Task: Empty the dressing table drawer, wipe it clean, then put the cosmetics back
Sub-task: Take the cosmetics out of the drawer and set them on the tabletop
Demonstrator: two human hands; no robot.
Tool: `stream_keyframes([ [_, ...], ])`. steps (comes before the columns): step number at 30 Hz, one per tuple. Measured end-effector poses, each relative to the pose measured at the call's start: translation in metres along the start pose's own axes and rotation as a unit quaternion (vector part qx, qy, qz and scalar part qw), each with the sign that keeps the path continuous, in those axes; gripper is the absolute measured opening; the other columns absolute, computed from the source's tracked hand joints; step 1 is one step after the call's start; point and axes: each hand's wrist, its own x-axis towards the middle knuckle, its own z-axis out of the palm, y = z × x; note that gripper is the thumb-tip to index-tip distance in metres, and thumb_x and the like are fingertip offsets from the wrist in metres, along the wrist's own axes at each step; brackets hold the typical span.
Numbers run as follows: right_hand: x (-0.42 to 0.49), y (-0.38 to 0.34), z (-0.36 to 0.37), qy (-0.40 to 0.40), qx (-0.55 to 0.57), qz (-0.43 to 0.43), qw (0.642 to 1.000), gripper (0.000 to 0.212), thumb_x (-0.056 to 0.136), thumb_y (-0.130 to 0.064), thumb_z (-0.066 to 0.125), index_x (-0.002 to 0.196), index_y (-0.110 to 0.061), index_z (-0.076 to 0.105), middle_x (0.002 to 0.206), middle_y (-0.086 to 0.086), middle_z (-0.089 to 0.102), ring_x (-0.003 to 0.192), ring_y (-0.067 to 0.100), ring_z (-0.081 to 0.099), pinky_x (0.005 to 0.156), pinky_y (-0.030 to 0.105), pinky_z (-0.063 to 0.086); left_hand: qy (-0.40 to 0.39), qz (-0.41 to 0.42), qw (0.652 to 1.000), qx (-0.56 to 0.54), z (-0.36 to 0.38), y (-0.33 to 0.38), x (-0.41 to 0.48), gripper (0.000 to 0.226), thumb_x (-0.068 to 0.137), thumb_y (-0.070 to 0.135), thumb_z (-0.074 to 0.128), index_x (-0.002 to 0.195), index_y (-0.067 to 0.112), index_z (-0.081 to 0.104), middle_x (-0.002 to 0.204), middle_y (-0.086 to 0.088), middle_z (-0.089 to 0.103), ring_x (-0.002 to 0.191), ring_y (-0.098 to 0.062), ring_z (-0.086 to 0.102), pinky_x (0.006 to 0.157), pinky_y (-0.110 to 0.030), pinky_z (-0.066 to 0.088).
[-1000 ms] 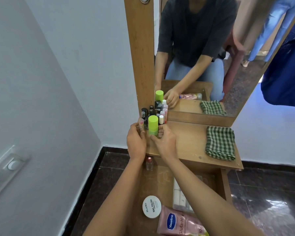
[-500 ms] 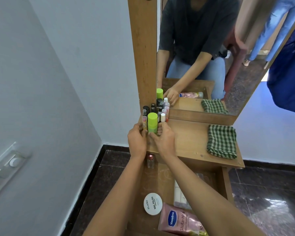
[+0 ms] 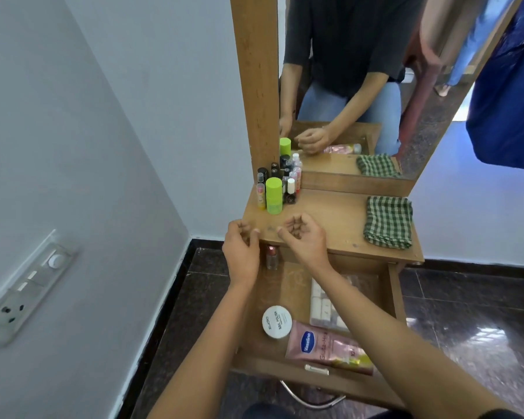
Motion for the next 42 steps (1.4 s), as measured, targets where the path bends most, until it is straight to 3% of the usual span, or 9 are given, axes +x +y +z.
stream_keyframes([
  [4,-0.053,0.017,-0.014,-0.151,-0.100,0.031,0.983,0.019,0.076,-0.016,0.077,0.087,-0.017,0.062,0.082,0.002,0.064,0.075,0.013,0.058,0.068,0.029,0.048,-0.006,-0.008,1.000,0.012,-0.009,-0.011,-0.037,0.013,0.089,0.009,0.063,0.099,0.012,0.057,0.090,0.000,0.063,0.080,-0.005,0.060,0.074,-0.012,0.049],
  [6,-0.071,0.021,-0.017,-0.256,-0.249,0.058,0.932,0.037,0.073,-0.022,0.079,0.105,-0.016,0.060,0.102,0.000,0.059,0.089,0.015,0.058,0.074,0.023,0.046,-0.029,-0.012,0.999,0.037,-0.009,-0.015,-0.047,0.013,0.088,0.009,0.064,0.100,0.011,0.058,0.088,0.002,0.063,0.078,-0.002,0.060,0.073,-0.015,0.050],
  [9,-0.086,0.030,-0.015,-0.348,-0.414,0.089,0.836,0.079,0.066,-0.030,0.083,0.132,-0.012,0.043,0.127,0.006,0.042,0.114,0.024,0.048,0.091,0.032,0.045,-0.072,-0.034,0.990,0.119,-0.009,-0.019,-0.055,0.023,0.087,0.020,0.067,0.107,0.010,0.060,0.092,0.000,0.067,0.084,-0.013,0.064,0.075,-0.025,0.050],
  [14,-0.097,0.033,-0.008,-0.369,-0.477,0.050,0.796,0.074,0.066,-0.030,0.081,0.126,-0.010,0.043,0.125,0.009,0.042,0.116,0.027,0.042,0.094,0.036,0.043,-0.121,-0.072,0.966,0.219,-0.002,-0.010,-0.055,0.028,0.085,0.032,0.069,0.103,0.013,0.062,0.097,-0.006,0.069,0.091,-0.025,0.066,0.079,-0.039,0.053],
  [20,-0.105,0.042,0.000,-0.384,-0.542,0.008,0.747,0.074,0.076,-0.027,0.075,0.137,-0.010,0.037,0.130,0.013,0.038,0.118,0.031,0.044,0.101,0.038,0.042,-0.135,-0.101,0.952,0.254,0.016,0.000,-0.046,0.029,0.085,0.035,0.068,0.096,0.009,0.061,0.098,-0.011,0.067,0.093,-0.032,0.065,0.075,-0.036,0.050],
  [24,-0.107,0.042,0.000,-0.375,-0.524,0.012,0.764,0.079,0.075,-0.020,0.075,0.141,-0.012,0.033,0.134,0.013,0.038,0.120,0.031,0.043,0.102,0.039,0.042,-0.119,-0.116,0.951,0.260,0.029,0.002,-0.041,0.027,0.088,0.030,0.066,0.099,0.006,0.063,0.103,-0.012,0.068,0.096,-0.030,0.065,0.069,-0.030,0.044],
  [33,-0.100,0.036,-0.010,-0.311,-0.467,0.049,0.826,0.069,0.072,-0.035,0.074,0.128,-0.014,0.040,0.127,0.007,0.041,0.114,0.026,0.046,0.094,0.037,0.046,-0.111,-0.126,0.952,0.256,0.033,-0.001,-0.039,0.023,0.089,0.026,0.063,0.093,0.004,0.066,0.097,-0.013,0.069,0.090,-0.029,0.067,0.070,-0.033,0.049],
  [38,-0.089,0.019,-0.040,-0.257,-0.430,0.082,0.862,0.083,0.064,-0.038,0.078,0.131,-0.017,0.033,0.123,0.002,0.040,0.112,0.019,0.045,0.091,0.031,0.045,-0.099,-0.101,0.965,0.220,0.010,0.001,-0.047,0.022,0.082,0.037,0.065,0.089,0.016,0.067,0.086,-0.003,0.070,0.082,-0.022,0.067,0.072,-0.032,0.052],
  [42,-0.078,0.001,-0.065,-0.212,-0.437,0.078,0.870,0.069,0.064,-0.042,0.073,0.119,-0.019,0.040,0.112,0.000,0.040,0.100,0.019,0.052,0.074,0.030,0.044,-0.049,-0.063,0.977,0.198,-0.011,0.017,-0.053,0.023,0.080,0.044,0.063,0.083,0.021,0.067,0.075,0.007,0.067,0.073,-0.015,0.063,0.067,-0.028,0.049],
])
